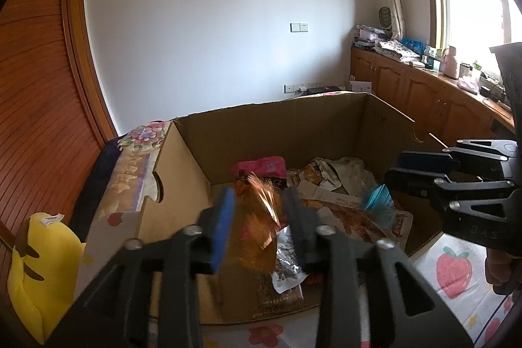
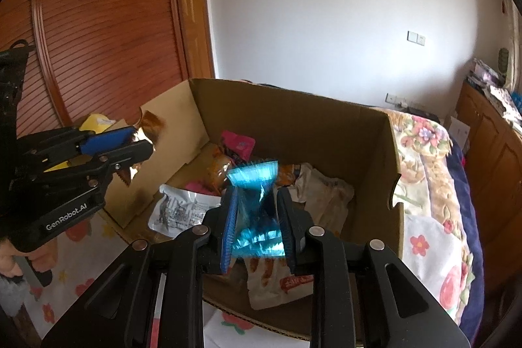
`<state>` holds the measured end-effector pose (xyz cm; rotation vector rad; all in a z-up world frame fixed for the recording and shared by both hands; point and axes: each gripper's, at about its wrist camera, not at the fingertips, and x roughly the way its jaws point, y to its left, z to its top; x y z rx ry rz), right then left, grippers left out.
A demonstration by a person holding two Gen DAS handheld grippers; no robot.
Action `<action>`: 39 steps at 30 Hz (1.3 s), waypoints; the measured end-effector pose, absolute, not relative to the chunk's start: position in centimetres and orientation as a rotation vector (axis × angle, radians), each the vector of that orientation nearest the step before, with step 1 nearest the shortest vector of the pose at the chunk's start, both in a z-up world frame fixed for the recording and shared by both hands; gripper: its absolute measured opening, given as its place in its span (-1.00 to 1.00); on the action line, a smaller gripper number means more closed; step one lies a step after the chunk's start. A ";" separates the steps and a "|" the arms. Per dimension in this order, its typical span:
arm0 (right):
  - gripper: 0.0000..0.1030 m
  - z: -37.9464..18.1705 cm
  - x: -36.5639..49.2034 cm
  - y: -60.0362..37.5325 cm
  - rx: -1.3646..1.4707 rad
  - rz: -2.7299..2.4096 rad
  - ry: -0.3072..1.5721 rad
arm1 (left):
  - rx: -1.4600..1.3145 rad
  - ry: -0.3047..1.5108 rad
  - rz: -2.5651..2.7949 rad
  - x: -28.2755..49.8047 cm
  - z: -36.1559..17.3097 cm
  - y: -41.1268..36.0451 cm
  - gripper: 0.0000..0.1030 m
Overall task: Organize snacks
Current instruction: 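Open both grippers over the box and withdraw them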
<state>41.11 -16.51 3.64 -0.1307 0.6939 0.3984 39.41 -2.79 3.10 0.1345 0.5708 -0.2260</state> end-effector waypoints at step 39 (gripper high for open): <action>0.55 7.9 24.4 -18.4 -0.082 0.216 0.589 | 0.131 0.485 -0.165 23.3 5.8 -2.0 0.36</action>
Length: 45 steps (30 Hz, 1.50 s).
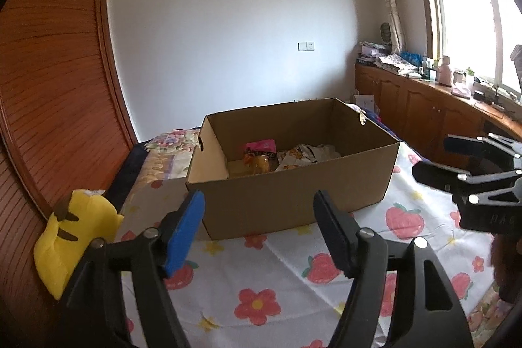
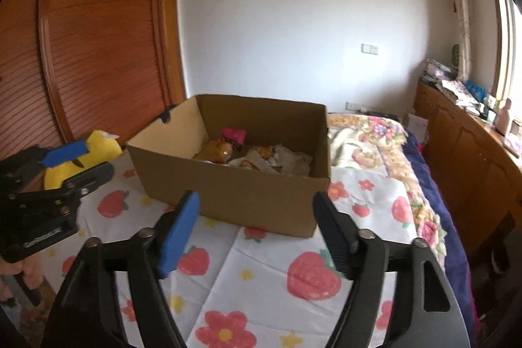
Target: Organize snacks
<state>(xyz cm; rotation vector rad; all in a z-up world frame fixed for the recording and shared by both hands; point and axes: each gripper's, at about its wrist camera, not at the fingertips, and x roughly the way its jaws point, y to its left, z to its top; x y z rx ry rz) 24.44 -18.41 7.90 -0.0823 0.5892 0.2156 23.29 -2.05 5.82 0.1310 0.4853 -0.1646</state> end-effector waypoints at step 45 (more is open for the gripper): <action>0.99 7.9 9.6 -20.3 -0.025 0.110 0.536 | 0.052 0.430 -0.127 7.7 5.7 -0.8 0.86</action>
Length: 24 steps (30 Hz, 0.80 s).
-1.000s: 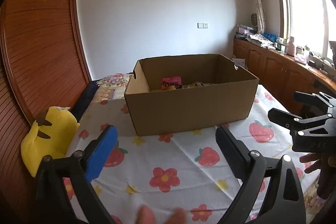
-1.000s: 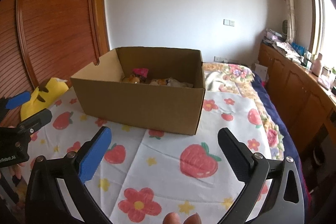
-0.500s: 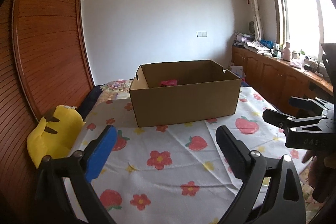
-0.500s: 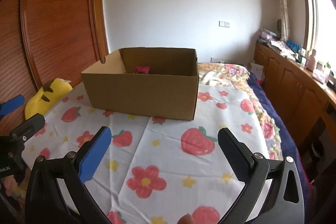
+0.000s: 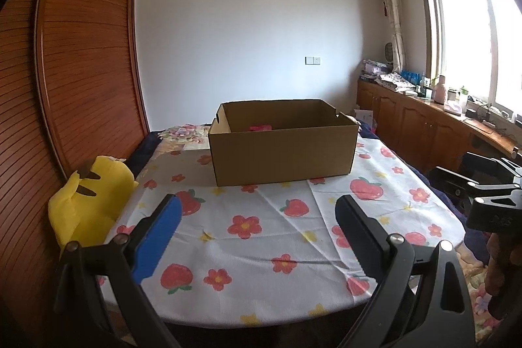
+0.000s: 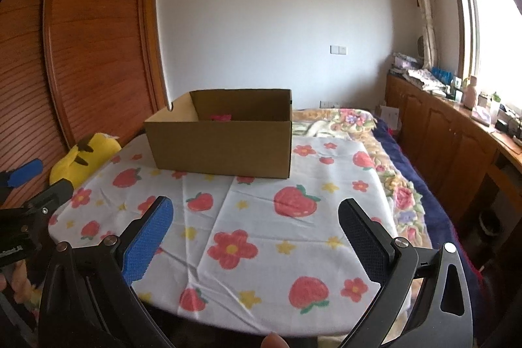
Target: Organize snacks
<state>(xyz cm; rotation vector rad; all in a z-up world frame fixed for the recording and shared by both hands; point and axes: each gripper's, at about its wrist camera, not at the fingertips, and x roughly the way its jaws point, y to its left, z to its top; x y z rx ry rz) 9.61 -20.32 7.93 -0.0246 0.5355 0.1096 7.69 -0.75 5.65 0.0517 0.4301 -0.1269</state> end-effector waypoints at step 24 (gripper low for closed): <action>0.99 6.6 3.4 -18.4 -0.032 0.113 0.468 | 0.062 0.414 -0.068 3.5 3.2 1.2 0.87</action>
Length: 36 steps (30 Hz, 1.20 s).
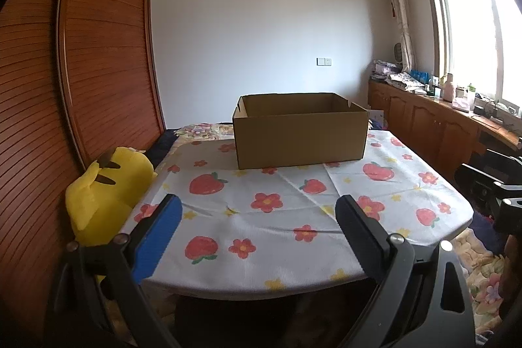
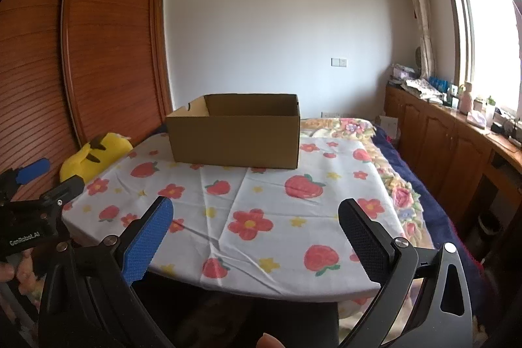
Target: Organize snacks
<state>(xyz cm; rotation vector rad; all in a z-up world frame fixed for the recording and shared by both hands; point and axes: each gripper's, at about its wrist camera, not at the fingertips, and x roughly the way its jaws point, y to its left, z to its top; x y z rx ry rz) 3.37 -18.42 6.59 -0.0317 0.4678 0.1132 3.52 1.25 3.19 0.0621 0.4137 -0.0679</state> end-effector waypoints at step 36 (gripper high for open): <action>0.99 6.0 3.1 -18.9 -0.025 0.104 0.475 | 0.065 0.397 -0.077 2.9 3.6 1.0 0.87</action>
